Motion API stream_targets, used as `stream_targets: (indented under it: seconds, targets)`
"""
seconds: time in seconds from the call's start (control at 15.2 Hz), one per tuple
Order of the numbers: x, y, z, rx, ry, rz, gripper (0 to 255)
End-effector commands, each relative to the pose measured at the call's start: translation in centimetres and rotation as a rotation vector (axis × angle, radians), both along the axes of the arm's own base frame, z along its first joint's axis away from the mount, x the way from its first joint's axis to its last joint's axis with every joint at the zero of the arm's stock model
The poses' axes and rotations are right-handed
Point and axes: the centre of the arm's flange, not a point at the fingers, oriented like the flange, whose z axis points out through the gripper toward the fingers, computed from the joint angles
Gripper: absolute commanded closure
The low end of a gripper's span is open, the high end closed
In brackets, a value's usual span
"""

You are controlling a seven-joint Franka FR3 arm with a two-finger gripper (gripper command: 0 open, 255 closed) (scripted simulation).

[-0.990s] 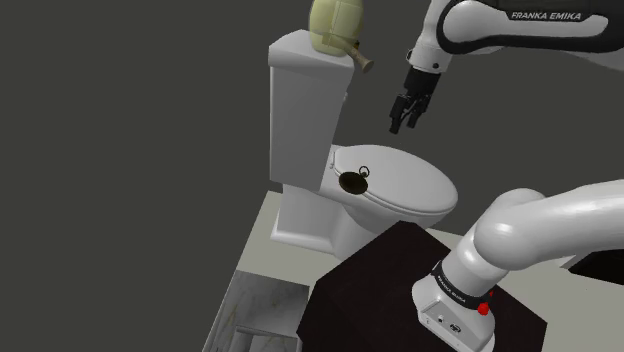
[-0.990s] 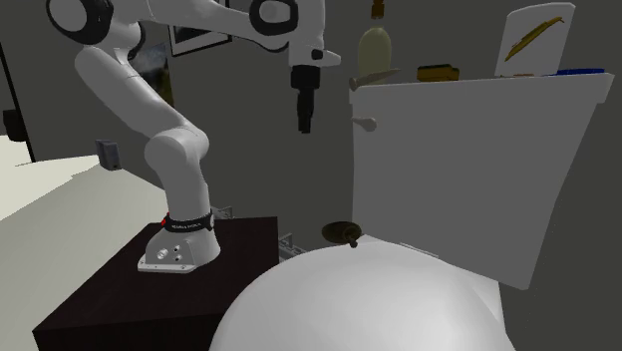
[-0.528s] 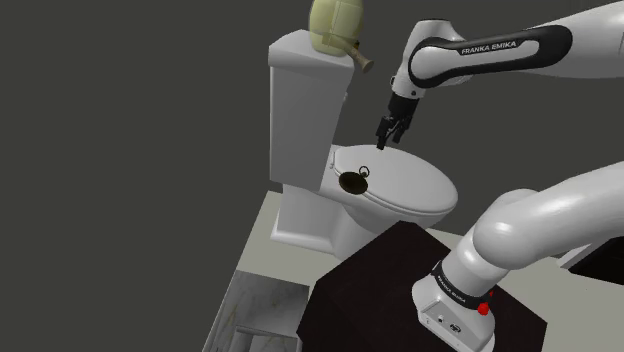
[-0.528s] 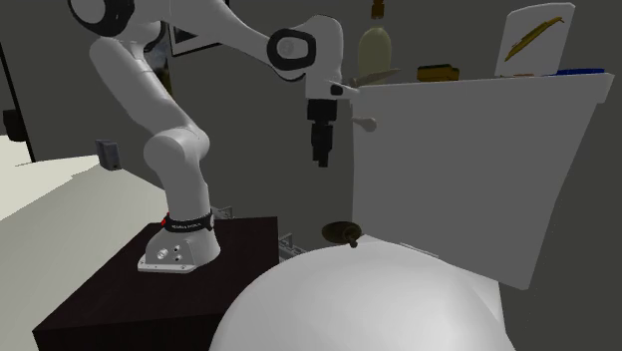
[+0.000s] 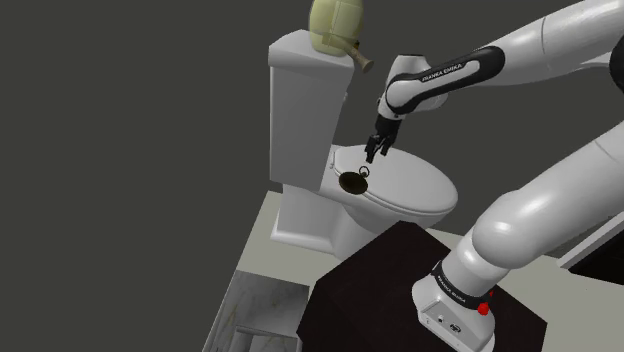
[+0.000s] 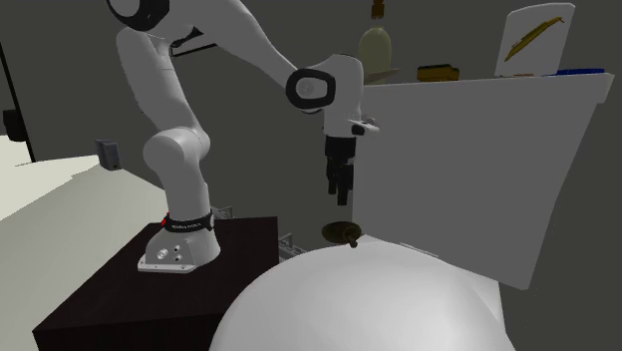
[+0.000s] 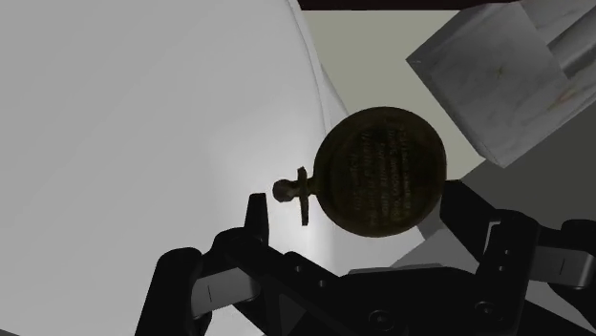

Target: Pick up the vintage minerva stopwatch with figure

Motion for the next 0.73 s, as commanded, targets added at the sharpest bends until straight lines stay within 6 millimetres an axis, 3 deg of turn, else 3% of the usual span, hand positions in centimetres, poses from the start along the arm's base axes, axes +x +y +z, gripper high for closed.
stream_targets:
  seconds: [0.0,0.13,0.66]
  targets:
    - [1.0,-1.3,-2.2,-0.003,0.0,0.006,0]
    - [2.0,-2.3,-4.4,-0.004,0.002,0.011,0]
    - [2.1,-2.4,-8.5,-0.004,0.002,0.011,0]
